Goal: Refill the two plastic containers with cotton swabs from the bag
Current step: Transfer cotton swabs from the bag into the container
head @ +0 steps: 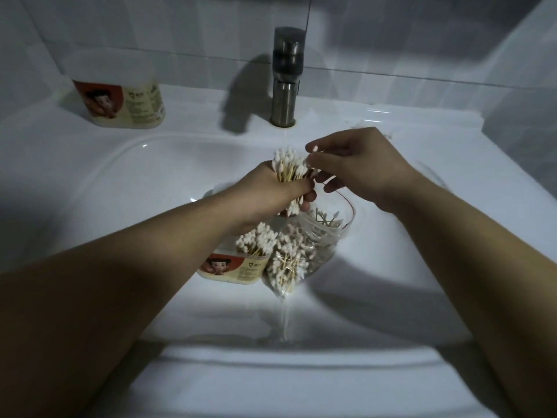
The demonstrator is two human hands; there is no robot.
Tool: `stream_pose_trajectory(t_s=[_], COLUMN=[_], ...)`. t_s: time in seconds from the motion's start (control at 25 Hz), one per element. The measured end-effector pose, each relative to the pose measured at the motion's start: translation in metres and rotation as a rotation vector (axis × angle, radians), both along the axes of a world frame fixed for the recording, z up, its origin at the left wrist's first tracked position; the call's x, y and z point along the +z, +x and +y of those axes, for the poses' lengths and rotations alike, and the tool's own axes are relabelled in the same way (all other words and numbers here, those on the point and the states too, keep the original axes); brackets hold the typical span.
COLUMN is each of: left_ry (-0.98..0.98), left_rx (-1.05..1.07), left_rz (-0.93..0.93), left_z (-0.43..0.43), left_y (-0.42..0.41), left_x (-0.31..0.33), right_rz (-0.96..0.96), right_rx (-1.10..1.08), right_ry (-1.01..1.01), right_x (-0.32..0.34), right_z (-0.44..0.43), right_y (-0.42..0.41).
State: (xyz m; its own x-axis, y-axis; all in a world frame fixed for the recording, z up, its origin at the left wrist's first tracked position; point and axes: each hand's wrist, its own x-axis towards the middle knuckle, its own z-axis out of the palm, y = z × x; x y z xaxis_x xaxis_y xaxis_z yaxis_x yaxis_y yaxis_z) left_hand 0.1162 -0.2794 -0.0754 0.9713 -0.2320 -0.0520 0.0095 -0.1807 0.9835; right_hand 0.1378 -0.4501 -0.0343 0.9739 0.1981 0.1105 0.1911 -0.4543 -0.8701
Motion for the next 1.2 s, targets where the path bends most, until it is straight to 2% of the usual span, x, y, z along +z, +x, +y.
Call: stream_pose_trajectory(t_s=[0.24, 0.4, 0.6, 0.8, 0.92, 1.0, 1.12, 1.2], left_ry=[-0.111, -0.323, -0.381, -0.39, -0.425, -0.376, -0.128, 0.068], left_rx=[0.052, 0.061, -0.029, -0.043, -0.066, -0.036, 0.026, -0.011], left_rz=[0.16, 0.31, 0.374, 0.404, 0.426, 0.408, 0.253, 0.107], left_z=[-0.003, 0.002, 0.006, 0.009, 0.009, 0.009, 0.003, -0.001], left_y=[-0.002, 0.0, -0.001, 0.001, 0.001, 0.0, -0.001, -0.003], left_x=[0.005, 0.014, 0.02, 0.019, 0.021, 0.021, 0.018, 0.017], right_rz=[-0.122, -0.11, -0.278, -0.255, -0.336, -0.306, -0.232, -0.267], right_rx=[0.075, 0.299, 0.259, 0.261, 0.243, 0.246, 0.182, 0.123], right_ry=[-0.448, -0.503, -0.513, -0.454, -0.477, -0.447, -0.371, -0.393], right_x=[0.0, 0.001, -0.004, -0.004, -0.005, -0.003, 0.0, 0.0], right_z=[0.001, 0.0, 0.008, 0.009, 0.009, 0.007, 0.005, 0.009], right_y=[-0.002, -0.011, -0.01, -0.012, -0.011, -0.011, -0.01, -0.011])
